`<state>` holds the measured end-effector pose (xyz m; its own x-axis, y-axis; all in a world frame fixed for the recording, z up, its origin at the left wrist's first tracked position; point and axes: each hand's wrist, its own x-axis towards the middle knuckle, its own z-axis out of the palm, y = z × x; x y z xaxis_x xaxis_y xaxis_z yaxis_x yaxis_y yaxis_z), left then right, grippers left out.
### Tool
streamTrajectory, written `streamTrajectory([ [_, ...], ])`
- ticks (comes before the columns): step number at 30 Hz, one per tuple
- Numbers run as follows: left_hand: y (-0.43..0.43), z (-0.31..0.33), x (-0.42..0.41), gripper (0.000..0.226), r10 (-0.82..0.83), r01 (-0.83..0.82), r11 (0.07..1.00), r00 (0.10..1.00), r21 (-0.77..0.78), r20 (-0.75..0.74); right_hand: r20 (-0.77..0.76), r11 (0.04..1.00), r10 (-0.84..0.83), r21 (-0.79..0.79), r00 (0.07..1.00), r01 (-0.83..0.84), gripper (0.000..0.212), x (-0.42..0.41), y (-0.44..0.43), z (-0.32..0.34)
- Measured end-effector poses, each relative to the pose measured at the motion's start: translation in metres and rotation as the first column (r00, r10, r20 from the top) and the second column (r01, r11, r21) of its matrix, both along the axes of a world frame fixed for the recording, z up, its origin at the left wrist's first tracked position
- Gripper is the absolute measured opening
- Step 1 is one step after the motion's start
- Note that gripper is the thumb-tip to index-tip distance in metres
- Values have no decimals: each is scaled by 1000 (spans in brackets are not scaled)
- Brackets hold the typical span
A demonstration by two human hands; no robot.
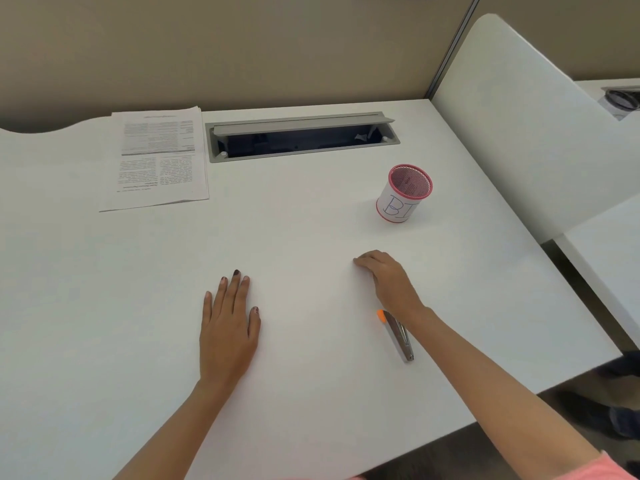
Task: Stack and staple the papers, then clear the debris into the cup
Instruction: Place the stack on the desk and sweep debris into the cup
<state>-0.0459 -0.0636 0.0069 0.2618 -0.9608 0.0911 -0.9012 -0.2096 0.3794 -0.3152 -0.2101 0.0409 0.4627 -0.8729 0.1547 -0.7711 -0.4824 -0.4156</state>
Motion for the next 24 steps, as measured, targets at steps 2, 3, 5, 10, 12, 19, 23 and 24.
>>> streamTrajectory([
  [2,0,0,0,59,-1,1,1000,1000,2,1,-9,999,44,2,999,-44,40,0,-1,2],
  [3,0,0,0,59,-4,4,1000,1000,2,2,-8,998,60,8,998,-60,38,-1,-1,4],
  [5,0,0,0,59,-4,4,1000,1000,2,1,-12,997,77,22,997,-76,34,-7,1,7],
  [10,0,1,-1,59,-3,3,1000,1000,2,9,100,997,-33,68,994,27,36,-19,13,13],
  [12,0,0,0,59,-4,4,1000,1000,4,8,150,966,-242,127,959,224,37,-16,15,13],
  [19,0,0,0,59,-7,7,1000,1000,12,14,84,843,-518,219,851,491,35,4,20,14],
  [23,0,0,0,59,-6,6,1000,1000,-1,4,75,861,-487,209,870,464,28,16,22,17],
  [24,0,1,-1,59,-6,6,1000,1000,-1,5,72,872,-468,200,881,447,25,18,22,17],
])
